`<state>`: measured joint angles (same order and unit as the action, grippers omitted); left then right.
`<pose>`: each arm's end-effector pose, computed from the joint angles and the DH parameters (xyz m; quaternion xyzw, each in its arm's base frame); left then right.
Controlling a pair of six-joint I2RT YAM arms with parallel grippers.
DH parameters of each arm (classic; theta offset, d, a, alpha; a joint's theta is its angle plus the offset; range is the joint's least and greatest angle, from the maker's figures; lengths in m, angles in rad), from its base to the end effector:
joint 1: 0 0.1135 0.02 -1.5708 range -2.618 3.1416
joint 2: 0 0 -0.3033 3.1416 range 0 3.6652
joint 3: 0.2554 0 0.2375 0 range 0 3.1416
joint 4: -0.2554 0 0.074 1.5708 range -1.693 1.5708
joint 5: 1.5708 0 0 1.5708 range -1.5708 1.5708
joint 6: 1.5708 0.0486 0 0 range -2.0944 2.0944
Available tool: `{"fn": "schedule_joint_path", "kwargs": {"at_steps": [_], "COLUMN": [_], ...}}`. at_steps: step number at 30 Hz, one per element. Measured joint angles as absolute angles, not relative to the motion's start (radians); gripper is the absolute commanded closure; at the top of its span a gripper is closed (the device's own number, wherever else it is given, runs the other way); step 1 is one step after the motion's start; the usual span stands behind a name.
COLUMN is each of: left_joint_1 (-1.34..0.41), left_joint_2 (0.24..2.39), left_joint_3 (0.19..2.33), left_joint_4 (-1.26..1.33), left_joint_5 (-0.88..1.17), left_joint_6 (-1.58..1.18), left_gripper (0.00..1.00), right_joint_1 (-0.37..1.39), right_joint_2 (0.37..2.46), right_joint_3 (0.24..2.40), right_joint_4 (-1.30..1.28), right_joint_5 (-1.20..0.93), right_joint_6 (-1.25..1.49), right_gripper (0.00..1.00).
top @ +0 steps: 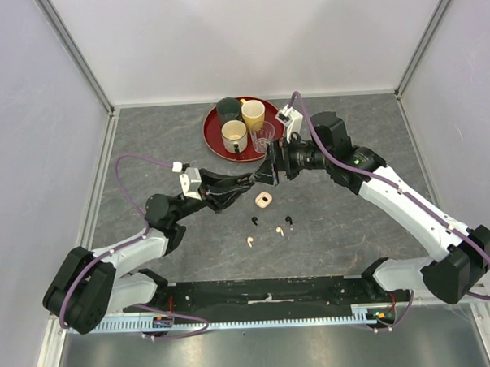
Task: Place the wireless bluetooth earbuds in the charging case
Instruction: Open the charging case.
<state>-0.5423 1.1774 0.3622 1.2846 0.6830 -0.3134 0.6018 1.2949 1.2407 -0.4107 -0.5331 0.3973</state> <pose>0.1594 -0.1319 0.3180 0.3398 0.4572 -0.4926 0.6579 0.2116 0.1753 0.4009 -0.2214 0.8025 0.4395 0.3374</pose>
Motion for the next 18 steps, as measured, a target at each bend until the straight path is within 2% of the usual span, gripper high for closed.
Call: {"fn": "schedule_joint_path", "kwargs": {"at_steps": [18], "left_joint_1": [-0.540], "left_joint_2": [1.177], "left_joint_3": [0.398], "left_joint_4": [1.282], "left_joint_5": [0.689], "left_joint_6": [-0.321], "left_gripper": [0.98], "right_joint_1": [0.639], "right_joint_2": [1.295], "right_joint_3": [1.241], "right_joint_4": [-0.400], "right_joint_5": [-0.492], "right_joint_6": [0.394], "right_gripper": [0.03]}}
